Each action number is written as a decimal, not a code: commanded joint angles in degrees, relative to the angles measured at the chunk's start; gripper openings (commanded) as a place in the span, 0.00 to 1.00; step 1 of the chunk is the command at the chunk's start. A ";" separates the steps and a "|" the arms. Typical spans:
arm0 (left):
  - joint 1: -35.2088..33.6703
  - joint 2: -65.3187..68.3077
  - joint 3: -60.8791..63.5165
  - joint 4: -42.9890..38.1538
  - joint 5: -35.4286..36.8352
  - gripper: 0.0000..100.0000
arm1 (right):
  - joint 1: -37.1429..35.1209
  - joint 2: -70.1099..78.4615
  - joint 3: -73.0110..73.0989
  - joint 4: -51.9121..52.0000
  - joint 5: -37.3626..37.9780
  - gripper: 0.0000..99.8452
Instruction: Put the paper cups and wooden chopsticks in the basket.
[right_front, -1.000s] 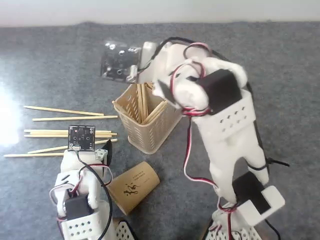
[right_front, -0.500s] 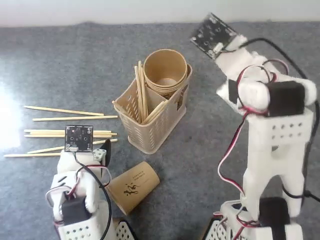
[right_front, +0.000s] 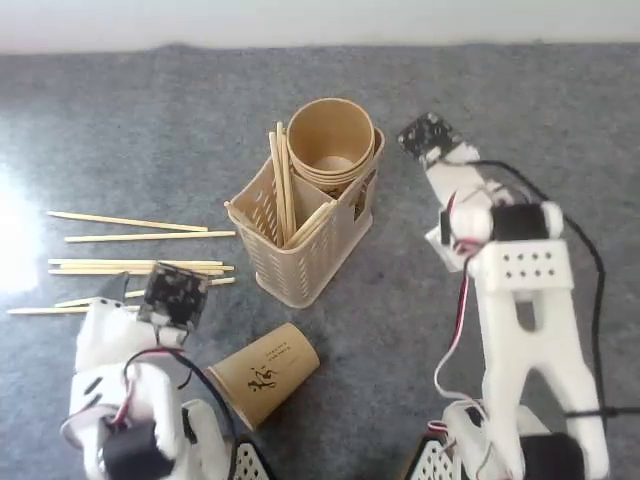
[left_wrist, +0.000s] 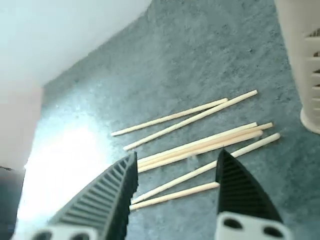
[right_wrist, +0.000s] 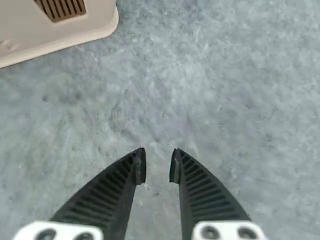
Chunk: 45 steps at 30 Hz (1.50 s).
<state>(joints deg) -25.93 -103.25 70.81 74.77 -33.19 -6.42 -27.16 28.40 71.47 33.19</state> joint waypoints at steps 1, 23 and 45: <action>-0.44 -0.44 -8.04 2.99 -12.13 0.24 | -0.13 -7.08 12.66 -11.56 -1.58 0.09; -8.18 27.96 -52.88 16.79 -41.41 0.24 | -5.93 -10.33 38.68 -38.73 -2.81 0.09; -8.26 94.24 -79.34 24.35 -55.03 0.24 | -5.58 -10.33 39.03 -38.81 -2.81 0.09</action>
<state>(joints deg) -34.55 -20.79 -2.15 98.68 -91.30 -12.04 -35.96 67.52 33.76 30.90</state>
